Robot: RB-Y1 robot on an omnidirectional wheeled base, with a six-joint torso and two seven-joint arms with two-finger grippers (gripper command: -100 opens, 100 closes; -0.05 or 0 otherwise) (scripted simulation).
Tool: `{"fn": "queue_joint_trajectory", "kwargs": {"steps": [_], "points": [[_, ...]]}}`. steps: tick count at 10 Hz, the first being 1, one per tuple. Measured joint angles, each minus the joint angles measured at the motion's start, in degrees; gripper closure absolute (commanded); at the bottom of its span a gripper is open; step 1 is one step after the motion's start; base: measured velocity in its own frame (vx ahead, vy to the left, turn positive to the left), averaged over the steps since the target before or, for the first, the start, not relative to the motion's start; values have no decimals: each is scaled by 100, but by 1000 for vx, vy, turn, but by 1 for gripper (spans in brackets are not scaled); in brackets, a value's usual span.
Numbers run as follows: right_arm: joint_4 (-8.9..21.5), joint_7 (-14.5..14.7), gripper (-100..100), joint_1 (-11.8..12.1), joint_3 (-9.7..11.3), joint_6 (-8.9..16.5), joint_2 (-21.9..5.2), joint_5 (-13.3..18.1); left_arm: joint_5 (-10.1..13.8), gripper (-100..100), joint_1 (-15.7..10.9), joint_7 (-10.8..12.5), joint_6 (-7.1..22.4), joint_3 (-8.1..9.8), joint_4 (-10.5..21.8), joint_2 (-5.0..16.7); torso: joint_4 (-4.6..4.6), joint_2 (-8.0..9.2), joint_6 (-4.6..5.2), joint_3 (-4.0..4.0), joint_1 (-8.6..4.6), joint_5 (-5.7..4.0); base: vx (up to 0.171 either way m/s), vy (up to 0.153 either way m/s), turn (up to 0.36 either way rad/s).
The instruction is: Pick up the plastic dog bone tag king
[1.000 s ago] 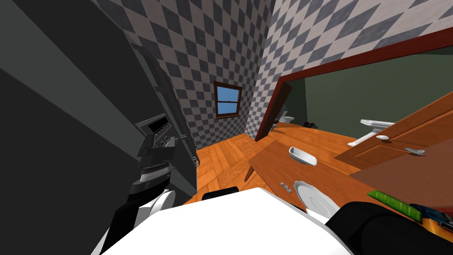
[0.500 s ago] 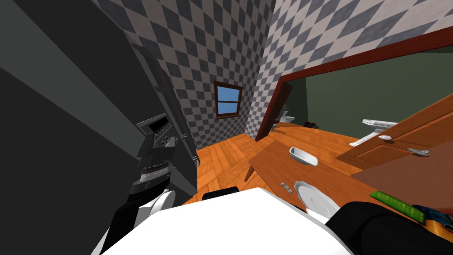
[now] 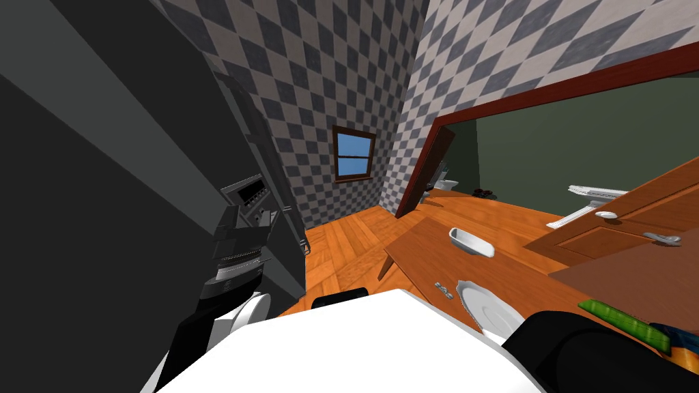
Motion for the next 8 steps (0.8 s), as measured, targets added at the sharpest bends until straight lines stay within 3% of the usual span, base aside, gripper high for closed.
{"fn": "queue_joint_trajectory", "kwargs": {"steps": [6, 8], "points": [[4, 2, -100, 1, 3, 3, 2, 3, 0, 0, 0, 0, 0, 0, 0, 0, 0, 1, -1, 1, 2, 1, -3, 2, 6], [21, 60, -100, -46, 58, 14, -48, 93, 0, 0, 0, 0, 0, 0, 0, 0, -2, -12, 0, -6, -3, 0, 67, -20, -71]]}}
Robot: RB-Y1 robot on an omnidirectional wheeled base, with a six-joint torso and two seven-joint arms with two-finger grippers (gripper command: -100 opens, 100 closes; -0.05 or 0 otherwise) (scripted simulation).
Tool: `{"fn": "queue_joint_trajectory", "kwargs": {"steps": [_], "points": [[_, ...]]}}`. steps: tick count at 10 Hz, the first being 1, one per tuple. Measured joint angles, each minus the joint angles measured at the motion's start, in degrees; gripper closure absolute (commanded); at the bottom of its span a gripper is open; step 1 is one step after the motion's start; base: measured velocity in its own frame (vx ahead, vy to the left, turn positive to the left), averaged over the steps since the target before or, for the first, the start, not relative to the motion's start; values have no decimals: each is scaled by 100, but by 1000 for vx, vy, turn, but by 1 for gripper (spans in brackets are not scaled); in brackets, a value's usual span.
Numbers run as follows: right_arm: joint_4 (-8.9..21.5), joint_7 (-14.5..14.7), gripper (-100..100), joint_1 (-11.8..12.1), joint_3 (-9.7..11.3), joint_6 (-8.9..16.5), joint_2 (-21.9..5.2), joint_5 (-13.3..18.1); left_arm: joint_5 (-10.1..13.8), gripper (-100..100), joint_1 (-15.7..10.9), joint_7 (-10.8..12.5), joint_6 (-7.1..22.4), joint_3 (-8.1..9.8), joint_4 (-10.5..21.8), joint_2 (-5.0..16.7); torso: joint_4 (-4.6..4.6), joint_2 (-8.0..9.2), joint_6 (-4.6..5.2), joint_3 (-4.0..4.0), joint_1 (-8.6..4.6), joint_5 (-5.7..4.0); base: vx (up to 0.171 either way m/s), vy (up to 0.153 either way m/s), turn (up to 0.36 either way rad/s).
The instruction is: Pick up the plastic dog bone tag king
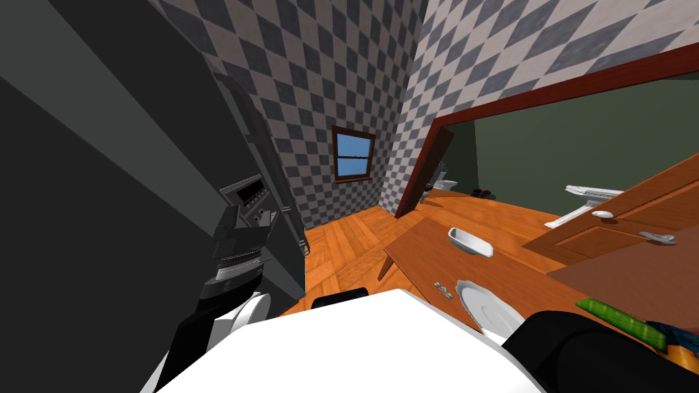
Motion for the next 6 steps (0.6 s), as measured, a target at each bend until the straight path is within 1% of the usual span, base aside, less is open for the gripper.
{"fn": "queue_joint_trajectory", "kwargs": {"steps": [2, 6], "points": [[1, 111, -100, -57, 78, 33, -90, 133, 0, 0, 0, 0, 0, 0, 0, 0, -5, -18, -1, -11, -4, -1, 65, -16, -53], [1, 145, -100, -60, 88, 35, -110, 171, 0, 0, -1, 0, 0, 0, 0, 0, 2, 12, -1, 6, 6, 0, -3, 5, 17]]}}
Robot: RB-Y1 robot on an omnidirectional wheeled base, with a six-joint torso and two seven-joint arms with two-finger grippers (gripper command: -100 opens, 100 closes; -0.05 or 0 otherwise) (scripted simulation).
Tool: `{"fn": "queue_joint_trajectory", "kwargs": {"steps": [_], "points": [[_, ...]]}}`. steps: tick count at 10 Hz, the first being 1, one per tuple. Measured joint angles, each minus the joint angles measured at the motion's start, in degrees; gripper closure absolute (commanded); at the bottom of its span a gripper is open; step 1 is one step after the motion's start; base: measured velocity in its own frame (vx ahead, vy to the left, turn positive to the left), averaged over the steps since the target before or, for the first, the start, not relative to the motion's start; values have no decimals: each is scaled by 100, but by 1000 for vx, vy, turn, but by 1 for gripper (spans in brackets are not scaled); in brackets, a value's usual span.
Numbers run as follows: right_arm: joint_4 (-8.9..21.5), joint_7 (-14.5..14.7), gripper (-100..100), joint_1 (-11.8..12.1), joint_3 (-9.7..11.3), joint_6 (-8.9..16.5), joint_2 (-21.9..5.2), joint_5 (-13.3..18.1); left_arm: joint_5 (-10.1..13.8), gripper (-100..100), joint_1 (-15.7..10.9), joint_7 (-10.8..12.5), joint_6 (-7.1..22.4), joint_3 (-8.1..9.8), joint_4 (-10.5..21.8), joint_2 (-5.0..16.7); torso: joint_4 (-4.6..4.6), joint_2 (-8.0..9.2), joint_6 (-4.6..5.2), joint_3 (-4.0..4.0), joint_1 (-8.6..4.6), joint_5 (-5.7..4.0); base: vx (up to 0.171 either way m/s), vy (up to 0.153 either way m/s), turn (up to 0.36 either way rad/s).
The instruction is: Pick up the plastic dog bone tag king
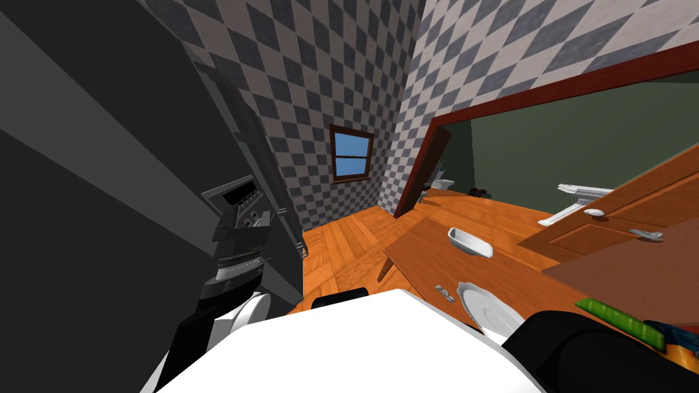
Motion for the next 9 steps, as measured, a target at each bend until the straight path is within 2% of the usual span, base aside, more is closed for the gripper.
{"fn": "queue_joint_trajectory", "kwargs": {"steps": [4, 7, 9], "points": [[0, 0, -100, -1, 0, 0, 0, 0, 0, 0, 0, 0, 0, 0, 0, 0, 1, 1, 1, 1, 0, 0, -1, 1, 3], [23, 120, -100, -89, 101, 23, -105, 167, 0, 0, 1, 0, 0, 0, 0, 0, -8, -36, -2, -20, -7, -1, 102, -26, 3], [22, 188, -100, -116, 143, 36, -162, 256, 0, 0, 1, 0, 0, 1, 0, 1, -10, -43, -4, -25, -29, -5, 118, -97, 106]]}}
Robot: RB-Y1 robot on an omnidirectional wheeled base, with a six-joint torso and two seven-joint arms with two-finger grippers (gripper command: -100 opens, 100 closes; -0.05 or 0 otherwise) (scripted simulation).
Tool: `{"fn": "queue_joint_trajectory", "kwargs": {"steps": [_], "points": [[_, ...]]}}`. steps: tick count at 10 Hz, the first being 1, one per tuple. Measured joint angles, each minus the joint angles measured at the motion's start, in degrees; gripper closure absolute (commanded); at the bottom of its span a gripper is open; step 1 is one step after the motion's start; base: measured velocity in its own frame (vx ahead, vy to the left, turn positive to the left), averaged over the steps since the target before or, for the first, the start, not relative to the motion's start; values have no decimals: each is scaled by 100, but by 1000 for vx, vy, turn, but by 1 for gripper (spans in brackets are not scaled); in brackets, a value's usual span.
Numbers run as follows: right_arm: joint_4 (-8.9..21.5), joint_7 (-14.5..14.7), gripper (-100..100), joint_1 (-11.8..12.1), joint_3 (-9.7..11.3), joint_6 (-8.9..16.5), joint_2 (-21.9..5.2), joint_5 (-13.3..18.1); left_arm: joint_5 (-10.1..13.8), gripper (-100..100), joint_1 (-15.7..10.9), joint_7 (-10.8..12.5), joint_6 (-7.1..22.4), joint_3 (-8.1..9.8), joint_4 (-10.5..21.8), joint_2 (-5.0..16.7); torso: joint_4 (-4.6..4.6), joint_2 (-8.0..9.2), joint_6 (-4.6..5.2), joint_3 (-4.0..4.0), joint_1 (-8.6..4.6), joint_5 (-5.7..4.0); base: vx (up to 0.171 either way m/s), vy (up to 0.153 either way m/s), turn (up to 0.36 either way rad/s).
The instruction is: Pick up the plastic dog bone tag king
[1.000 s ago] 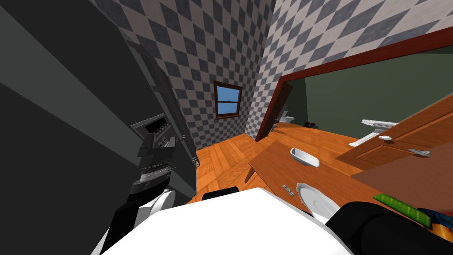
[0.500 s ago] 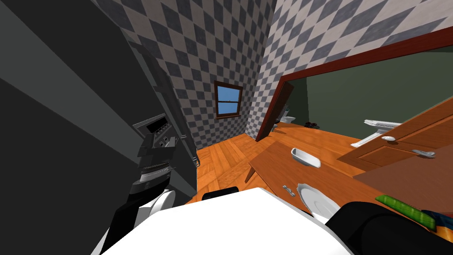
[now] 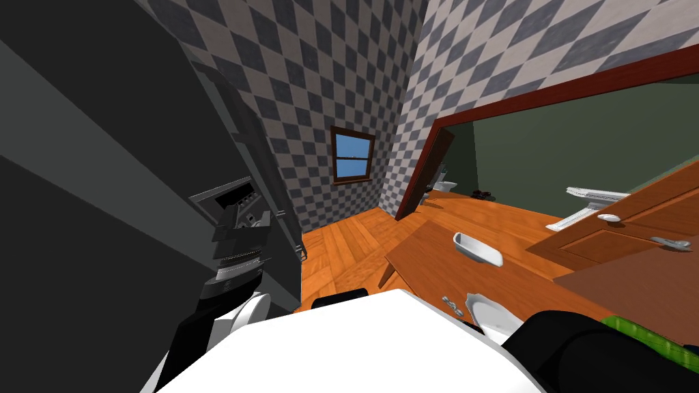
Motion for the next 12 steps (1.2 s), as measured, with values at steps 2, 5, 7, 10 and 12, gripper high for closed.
{"fn": "queue_joint_trajectory", "kwargs": {"steps": [2, 5, 7, 10, 12], "points": [[55, 96, -100, -69, 102, -7, -90, 145, 0, 0, 1, 0, 0, 1, 0, 1, -3, -15, -1, -8, -31, -7, 138, -159, 116], [172, 206, -100, -88, 357, -9, -377, 357, 0, 0, 0, 0, 0, 1, 0, 1, -1, -2, -2, -2, -39, -8, 99, -169, 248], [294, 244, -100, 115, 432, -29, -497, 412, 0, 0, 0, 0, 0, 1, 0, 0, 3, 15, 4, 8, -24, -8, 25, -123, 144], [487, 232, -100, 247, 625, -9, -416, 352, 0, 0, -1, 0, 0, 0, 0, -1, 9, 41, 5, 23, 18, 1, -15, -49, 115], [533, 238, -100, 624, 639, -43, -334, 261, 0, 0, -1, 0, 0, 0, 0, 0, 10, 45, 3, 26, 11, 2, -18, -69, 183]]}}
